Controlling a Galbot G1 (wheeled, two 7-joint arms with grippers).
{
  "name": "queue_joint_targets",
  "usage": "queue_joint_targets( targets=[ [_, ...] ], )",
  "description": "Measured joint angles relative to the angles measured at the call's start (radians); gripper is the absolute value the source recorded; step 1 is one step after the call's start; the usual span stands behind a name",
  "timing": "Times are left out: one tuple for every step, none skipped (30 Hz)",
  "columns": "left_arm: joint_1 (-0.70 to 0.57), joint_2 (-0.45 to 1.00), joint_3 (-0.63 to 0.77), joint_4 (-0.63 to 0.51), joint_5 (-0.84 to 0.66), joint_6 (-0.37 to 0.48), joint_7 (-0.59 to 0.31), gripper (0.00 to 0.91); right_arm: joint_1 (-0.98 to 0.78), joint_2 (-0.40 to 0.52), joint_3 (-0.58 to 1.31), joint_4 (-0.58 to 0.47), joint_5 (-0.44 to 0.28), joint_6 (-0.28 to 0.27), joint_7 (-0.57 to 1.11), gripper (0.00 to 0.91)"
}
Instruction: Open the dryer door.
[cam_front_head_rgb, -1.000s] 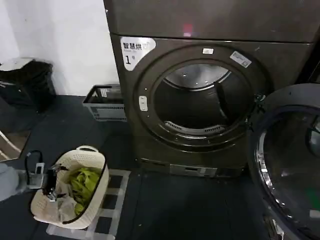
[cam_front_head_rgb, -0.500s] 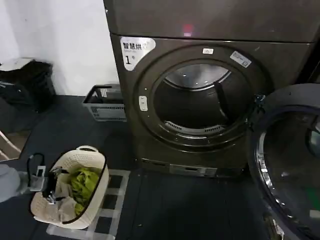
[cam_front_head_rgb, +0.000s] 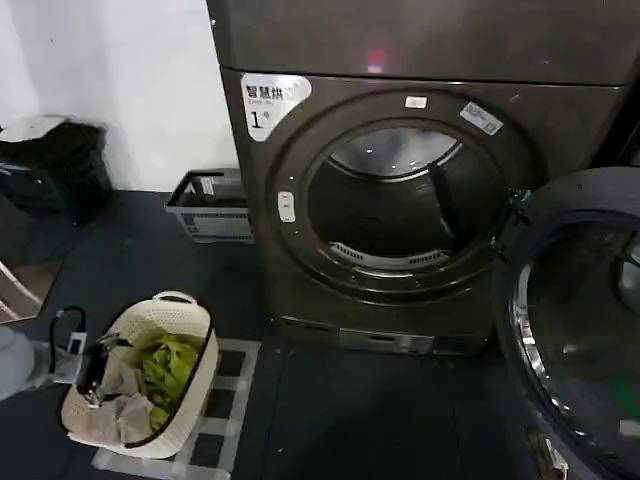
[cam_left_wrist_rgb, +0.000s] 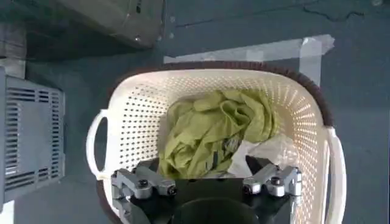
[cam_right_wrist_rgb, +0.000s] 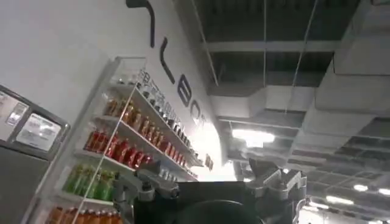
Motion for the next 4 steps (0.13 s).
queue_joint_targets(
  targets=[
    [0.000,-0.001,0.000,0.003,0.006,-0.004,0.000,0.907,-0.001,0.000,0.000,-0.001,0.000,0.000,0.000,0.907],
    [0.000,-0.003,-0.001,0.005,0.010,-0.004,0.001,0.907,-0.001,0.001,0.001,-0.003,0.000,0.001,-0.001,0.907],
    [0.000,-0.007,-0.002,0.007,0.012,-0.005,0.001,0.907,-0.001,0.002,0.001,-0.005,0.000,0.002,-0.002,0.907],
    [0.000,-0.010,-0.003,0.009,0.016,-0.008,0.001,0.907,-0.002,0.003,0.001,-0.005,0.000,0.002,-0.002,0.907]
  ],
)
